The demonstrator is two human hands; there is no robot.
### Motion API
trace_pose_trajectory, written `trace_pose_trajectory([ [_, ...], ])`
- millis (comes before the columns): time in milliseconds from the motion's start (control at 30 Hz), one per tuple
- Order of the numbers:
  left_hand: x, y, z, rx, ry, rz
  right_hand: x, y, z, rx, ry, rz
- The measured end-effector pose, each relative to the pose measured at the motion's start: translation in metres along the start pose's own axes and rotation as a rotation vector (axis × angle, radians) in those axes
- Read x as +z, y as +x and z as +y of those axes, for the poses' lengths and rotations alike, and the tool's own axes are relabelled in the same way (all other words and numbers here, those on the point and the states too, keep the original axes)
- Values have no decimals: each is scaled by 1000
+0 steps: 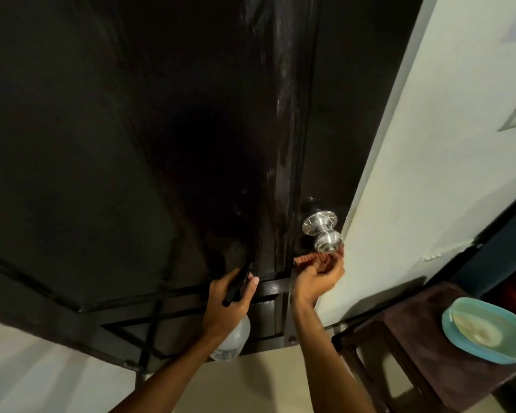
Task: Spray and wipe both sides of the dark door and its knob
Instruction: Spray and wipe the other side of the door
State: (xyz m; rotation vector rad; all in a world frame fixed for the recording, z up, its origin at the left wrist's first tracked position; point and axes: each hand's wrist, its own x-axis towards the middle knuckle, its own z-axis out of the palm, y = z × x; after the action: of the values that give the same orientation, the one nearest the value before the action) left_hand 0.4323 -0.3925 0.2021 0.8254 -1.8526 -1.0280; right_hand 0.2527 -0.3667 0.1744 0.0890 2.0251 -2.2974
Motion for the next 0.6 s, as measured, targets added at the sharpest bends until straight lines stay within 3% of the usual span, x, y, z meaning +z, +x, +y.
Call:
trace_pose_trajectory([
  [100, 16, 2, 3, 5, 8, -42, -7, -17, 11, -148, -103, -113],
  [233, 28, 1, 3, -23, 16, -81, -10, -8, 21, 166, -10, -28],
  [467, 26, 9, -7, -63, 70, -31, 1, -28, -15, -211, -5, -221],
  [533, 22, 3, -13, -104, 52, -20, -7, -32, -4, -189, -61, -221],
  [600, 21, 2, -10, -115, 64, -22, -12, -34, 6, -50, -103, -210],
])
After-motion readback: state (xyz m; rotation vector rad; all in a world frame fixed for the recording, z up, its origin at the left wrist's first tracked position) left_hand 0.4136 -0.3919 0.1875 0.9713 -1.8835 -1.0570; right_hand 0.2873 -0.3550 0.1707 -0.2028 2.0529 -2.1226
